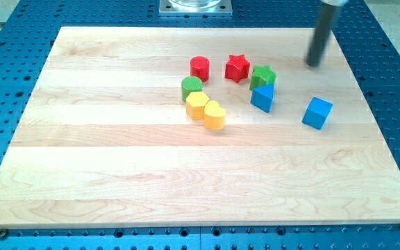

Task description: Push the cube into the triangle

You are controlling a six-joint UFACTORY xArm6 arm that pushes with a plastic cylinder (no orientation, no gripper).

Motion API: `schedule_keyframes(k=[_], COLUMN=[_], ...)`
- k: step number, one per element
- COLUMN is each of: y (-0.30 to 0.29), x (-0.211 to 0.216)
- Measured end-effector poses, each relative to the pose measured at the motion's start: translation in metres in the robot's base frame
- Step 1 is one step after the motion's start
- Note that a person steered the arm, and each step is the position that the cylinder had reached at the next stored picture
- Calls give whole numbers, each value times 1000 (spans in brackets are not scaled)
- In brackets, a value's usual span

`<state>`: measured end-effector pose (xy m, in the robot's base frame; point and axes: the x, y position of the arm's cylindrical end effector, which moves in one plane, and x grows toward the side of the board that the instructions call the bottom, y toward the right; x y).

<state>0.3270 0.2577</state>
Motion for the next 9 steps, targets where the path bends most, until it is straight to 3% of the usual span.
schedule_keyframes(k=[1,2,4,9], y=[0,0,-102,-200], x=[74,112,122,161])
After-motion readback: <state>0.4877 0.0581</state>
